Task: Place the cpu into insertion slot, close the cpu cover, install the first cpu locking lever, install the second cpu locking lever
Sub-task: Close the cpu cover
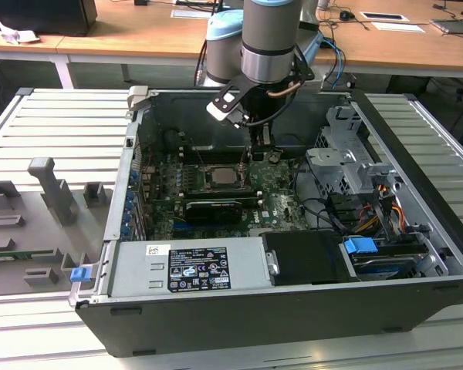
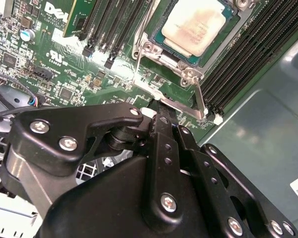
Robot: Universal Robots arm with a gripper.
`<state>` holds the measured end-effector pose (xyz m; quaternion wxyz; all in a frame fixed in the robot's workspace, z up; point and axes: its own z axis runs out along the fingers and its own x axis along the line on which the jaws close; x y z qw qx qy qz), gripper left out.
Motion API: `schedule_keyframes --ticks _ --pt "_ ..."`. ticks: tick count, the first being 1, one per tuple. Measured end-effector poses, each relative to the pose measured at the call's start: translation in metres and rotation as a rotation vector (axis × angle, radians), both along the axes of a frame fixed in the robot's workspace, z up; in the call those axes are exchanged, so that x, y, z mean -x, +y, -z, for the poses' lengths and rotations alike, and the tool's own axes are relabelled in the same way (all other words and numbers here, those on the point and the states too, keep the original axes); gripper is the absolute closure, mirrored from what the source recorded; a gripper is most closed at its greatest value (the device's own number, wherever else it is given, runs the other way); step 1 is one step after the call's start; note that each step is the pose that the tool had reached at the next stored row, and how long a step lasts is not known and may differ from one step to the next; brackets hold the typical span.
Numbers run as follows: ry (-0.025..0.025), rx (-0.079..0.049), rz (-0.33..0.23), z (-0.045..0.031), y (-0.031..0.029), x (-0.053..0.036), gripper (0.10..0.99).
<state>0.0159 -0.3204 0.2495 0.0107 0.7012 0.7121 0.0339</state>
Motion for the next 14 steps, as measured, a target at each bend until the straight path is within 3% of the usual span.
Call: schedule_keyframes --ticks 14 --pt "0.0001 0.0 0.0 0.0011 0.0 0.0157 0.98"
